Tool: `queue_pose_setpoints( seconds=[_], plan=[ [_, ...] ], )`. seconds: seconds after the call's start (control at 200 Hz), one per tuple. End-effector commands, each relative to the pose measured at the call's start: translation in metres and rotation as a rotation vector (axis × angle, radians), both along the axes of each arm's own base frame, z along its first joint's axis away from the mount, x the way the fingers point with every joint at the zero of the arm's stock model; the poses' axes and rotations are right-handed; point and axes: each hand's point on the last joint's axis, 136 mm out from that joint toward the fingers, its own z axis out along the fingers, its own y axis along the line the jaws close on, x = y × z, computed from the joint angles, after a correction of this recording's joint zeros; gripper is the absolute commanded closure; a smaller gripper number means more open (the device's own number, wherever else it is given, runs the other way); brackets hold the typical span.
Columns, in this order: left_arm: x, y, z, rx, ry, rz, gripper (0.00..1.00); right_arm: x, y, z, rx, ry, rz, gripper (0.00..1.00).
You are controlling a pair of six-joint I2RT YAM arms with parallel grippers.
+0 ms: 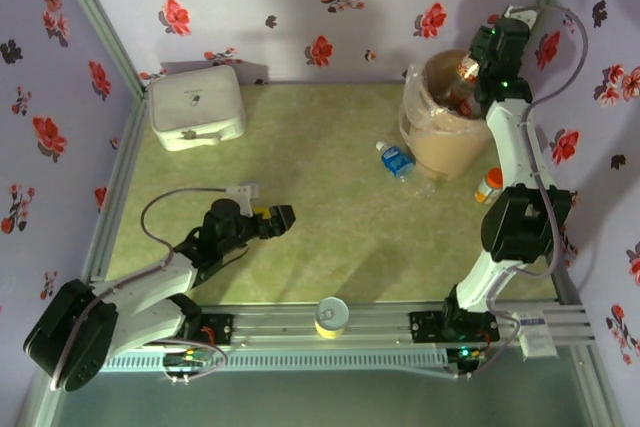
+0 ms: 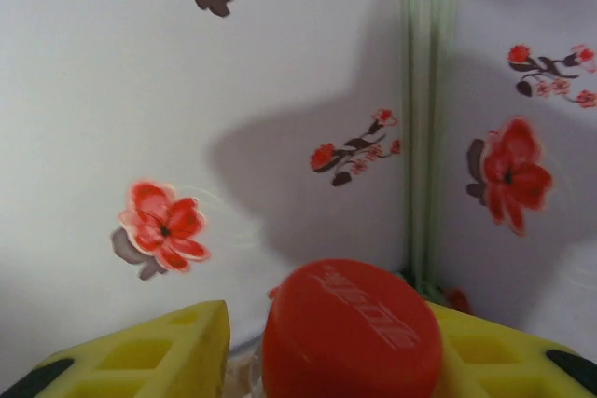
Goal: Put the plastic bottles in the bin
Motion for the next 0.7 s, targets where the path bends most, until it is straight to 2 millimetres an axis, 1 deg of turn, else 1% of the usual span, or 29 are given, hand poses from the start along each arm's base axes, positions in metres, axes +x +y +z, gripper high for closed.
queue_pose_setpoints(
  seconds=[0.0,0.07,0.14,0.15,0.165,0.235,0.315,0.35,0.45,0.495,0.635,0.695],
  plan=[
    [0.003,0.001,0.004,0.000,-0.019,0.000,0.00,-0.018,0.017,-0.004,0.051,0.010,0.095,0.55],
    [0.003,0.000,0.001,0.004,-0.007,-0.002,0.00,-0.021,0.023,-0.017,0.054,0.036,0.128,0.58],
    [0.003,-0.001,-0.001,0.007,-0.001,-0.008,0.00,-0.025,0.026,-0.035,0.042,0.078,0.141,0.61],
    [0.006,-0.004,0.007,-0.006,-0.016,-0.008,0.00,-0.025,0.026,-0.037,0.040,0.082,0.143,0.61],
    [0.007,-0.005,0.010,-0.010,-0.021,-0.009,0.00,-0.026,0.027,-0.042,0.038,0.090,0.145,0.64],
    [0.008,-0.006,0.013,-0.018,-0.021,-0.012,0.00,-0.028,0.031,-0.058,0.021,0.126,0.162,0.65],
    [0.009,-0.007,0.014,-0.023,-0.020,-0.011,0.00,-0.031,0.039,-0.071,-0.030,0.157,0.183,0.66],
    [0.008,-0.007,0.014,-0.023,-0.019,-0.011,0.00,-0.032,0.043,-0.074,-0.062,0.168,0.189,0.66],
    [0.009,-0.008,0.015,-0.025,-0.018,-0.010,0.00,-0.033,0.056,-0.087,-0.152,0.234,0.219,0.67],
    [0.010,-0.008,0.015,-0.025,-0.016,-0.011,0.00,-0.033,0.060,-0.095,-0.177,0.272,0.227,0.68],
    [0.011,-0.011,0.016,-0.029,-0.015,-0.018,0.00,-0.034,0.067,-0.133,-0.146,0.357,0.255,0.69],
    [0.012,-0.012,0.017,-0.030,-0.013,-0.020,0.00,-0.034,0.074,-0.145,-0.105,0.381,0.285,0.68]
  ],
)
